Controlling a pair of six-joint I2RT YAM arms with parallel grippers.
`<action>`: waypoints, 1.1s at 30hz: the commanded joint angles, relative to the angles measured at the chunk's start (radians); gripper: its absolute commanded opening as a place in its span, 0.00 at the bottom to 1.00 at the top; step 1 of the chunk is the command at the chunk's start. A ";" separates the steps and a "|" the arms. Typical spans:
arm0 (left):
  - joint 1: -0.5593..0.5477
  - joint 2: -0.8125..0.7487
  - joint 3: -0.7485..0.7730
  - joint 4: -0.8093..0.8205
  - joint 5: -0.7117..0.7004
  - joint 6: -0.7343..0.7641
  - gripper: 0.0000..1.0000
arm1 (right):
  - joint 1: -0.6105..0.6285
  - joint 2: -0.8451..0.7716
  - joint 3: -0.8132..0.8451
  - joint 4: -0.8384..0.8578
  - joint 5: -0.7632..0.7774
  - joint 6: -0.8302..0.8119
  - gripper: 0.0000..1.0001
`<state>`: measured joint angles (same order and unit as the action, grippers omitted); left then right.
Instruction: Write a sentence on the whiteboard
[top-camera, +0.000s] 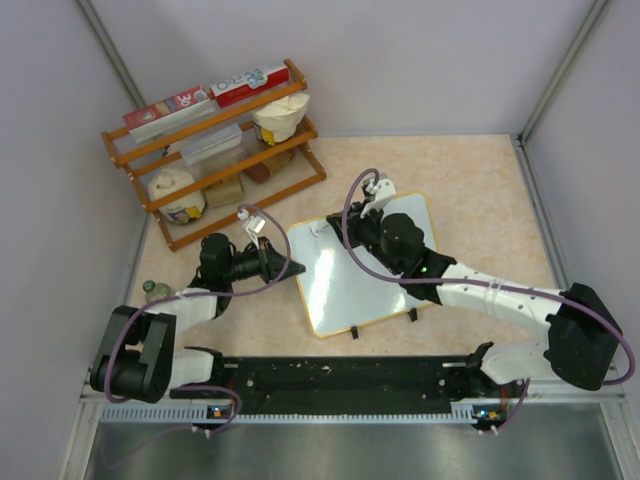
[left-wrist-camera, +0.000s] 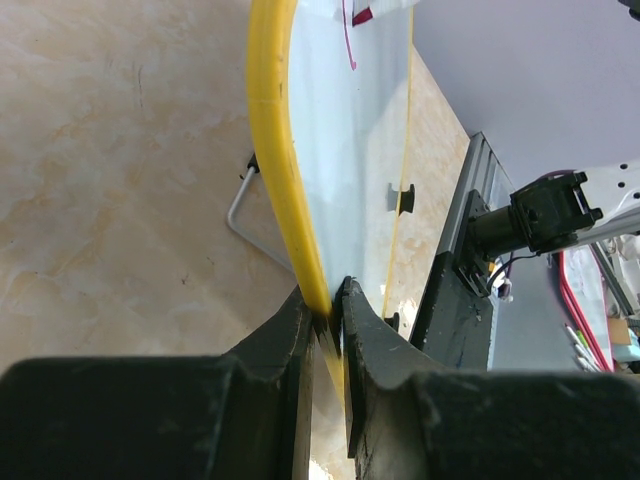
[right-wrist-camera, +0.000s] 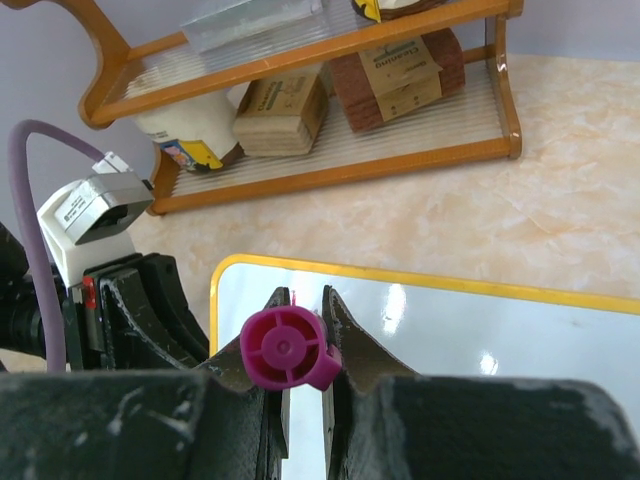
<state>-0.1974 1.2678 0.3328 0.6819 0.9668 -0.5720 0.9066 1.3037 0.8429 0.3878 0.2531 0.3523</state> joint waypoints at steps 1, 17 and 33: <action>-0.002 0.005 0.003 0.025 -0.023 0.075 0.00 | -0.006 0.008 -0.016 -0.001 -0.023 0.013 0.00; -0.002 -0.001 0.003 0.019 -0.027 0.078 0.00 | -0.006 -0.017 -0.064 -0.010 -0.035 0.030 0.00; -0.002 -0.001 0.006 0.008 -0.033 0.087 0.00 | -0.005 -0.075 -0.128 0.032 -0.095 0.030 0.00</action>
<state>-0.1974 1.2678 0.3328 0.6720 0.9558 -0.5655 0.9058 1.2625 0.7322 0.4206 0.1593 0.3962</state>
